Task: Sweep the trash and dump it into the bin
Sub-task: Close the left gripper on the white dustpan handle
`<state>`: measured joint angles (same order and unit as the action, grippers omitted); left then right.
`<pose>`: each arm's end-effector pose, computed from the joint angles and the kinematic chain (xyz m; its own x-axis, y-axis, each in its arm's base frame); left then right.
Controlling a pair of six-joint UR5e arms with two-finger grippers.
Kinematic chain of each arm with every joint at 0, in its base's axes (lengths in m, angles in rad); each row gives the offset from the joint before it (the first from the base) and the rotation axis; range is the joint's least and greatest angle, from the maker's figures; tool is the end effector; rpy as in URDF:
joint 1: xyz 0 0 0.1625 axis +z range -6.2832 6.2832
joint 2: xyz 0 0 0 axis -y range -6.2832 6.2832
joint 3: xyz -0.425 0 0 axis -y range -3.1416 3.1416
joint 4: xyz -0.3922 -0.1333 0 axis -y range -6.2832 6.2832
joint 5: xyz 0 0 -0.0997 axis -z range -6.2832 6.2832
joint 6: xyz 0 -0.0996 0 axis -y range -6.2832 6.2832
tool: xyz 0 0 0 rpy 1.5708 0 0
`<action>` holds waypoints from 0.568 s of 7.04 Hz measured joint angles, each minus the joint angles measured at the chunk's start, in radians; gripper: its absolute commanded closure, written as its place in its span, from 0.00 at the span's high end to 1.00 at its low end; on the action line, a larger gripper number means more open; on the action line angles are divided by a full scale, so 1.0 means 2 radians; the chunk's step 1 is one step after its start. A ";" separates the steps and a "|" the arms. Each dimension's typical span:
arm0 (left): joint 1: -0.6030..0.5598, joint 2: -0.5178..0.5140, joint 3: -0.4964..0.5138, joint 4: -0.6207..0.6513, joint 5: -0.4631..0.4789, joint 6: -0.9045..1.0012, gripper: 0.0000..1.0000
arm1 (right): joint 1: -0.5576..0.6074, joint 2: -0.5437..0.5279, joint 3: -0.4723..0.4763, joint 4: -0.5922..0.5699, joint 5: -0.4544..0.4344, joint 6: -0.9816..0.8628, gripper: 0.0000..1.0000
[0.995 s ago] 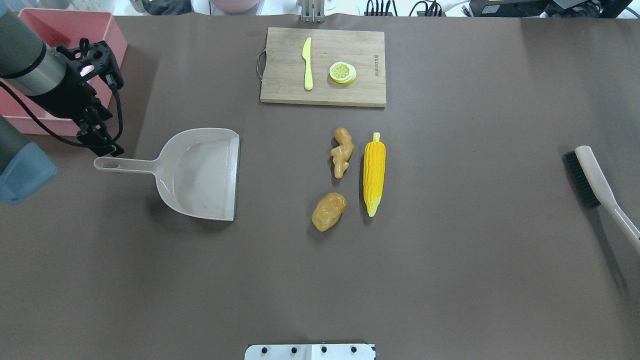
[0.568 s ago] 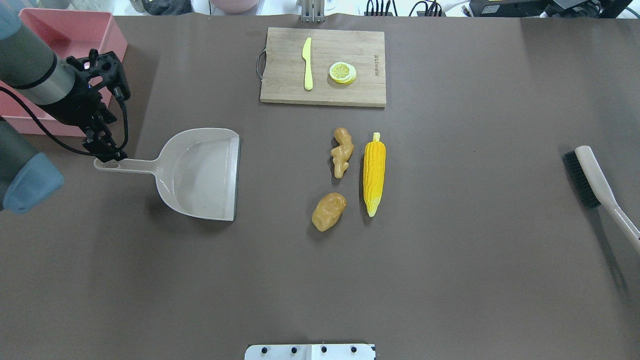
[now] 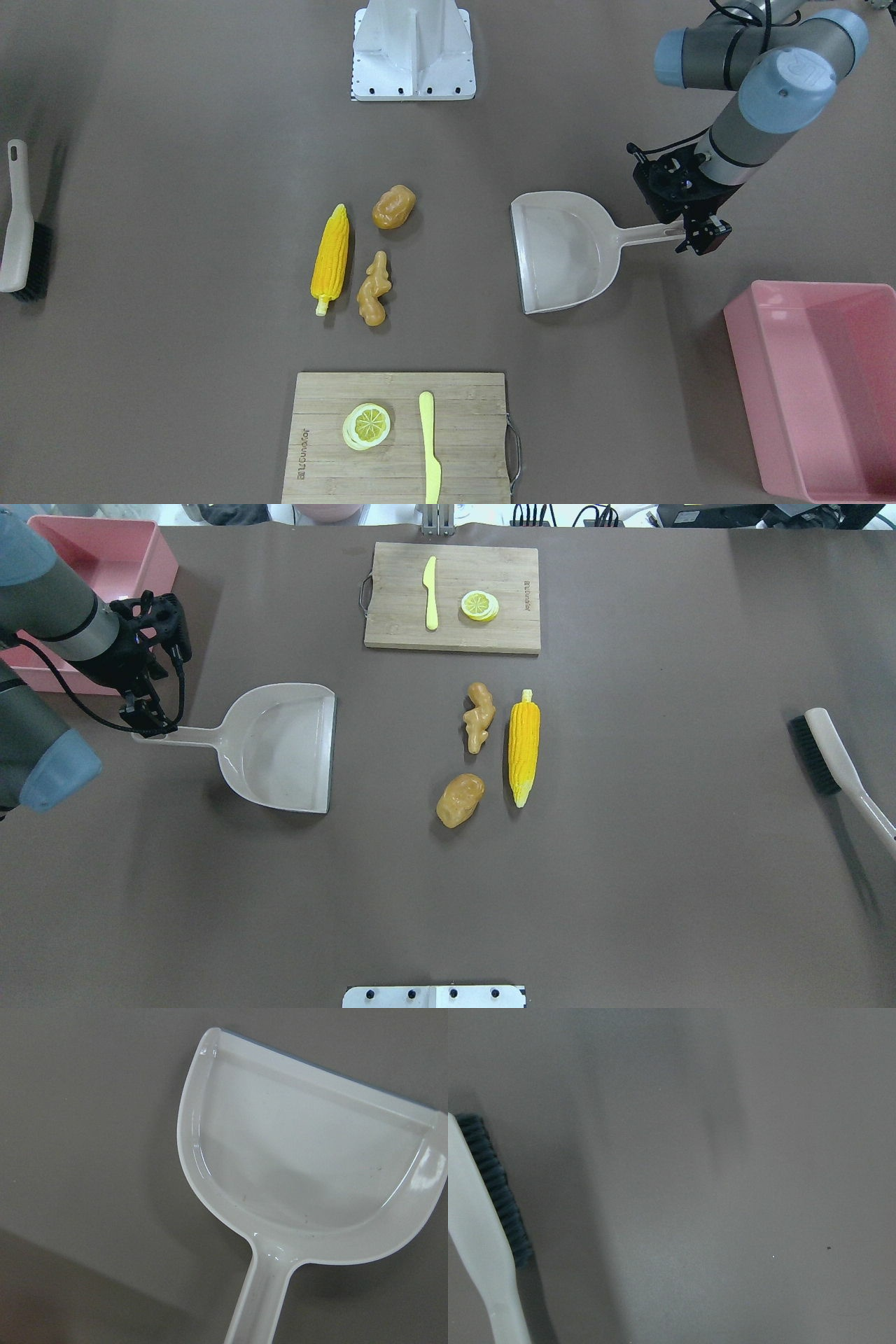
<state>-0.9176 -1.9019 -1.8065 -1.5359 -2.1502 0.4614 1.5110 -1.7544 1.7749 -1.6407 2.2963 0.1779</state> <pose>0.3004 -0.5222 0.3751 0.2107 0.9575 -0.1967 -0.6897 0.2883 0.6642 0.0426 -0.4137 0.6517 0.7475 0.1646 0.6435 -0.0738 0.9834 -0.1659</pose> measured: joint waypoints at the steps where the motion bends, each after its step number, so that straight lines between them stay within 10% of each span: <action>1: 0.003 -0.001 0.018 -0.021 0.000 0.001 0.98 | 0.000 0.002 0.000 0.000 0.000 0.000 1.00; 4: 0.019 -0.002 0.056 -0.073 0.000 0.002 0.98 | 0.000 0.004 -0.002 0.000 0.001 0.000 1.00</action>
<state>-0.8805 -1.9052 -1.6946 -1.6813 -2.1506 0.4652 1.5110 -1.7462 1.7708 -1.6414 2.2975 0.1776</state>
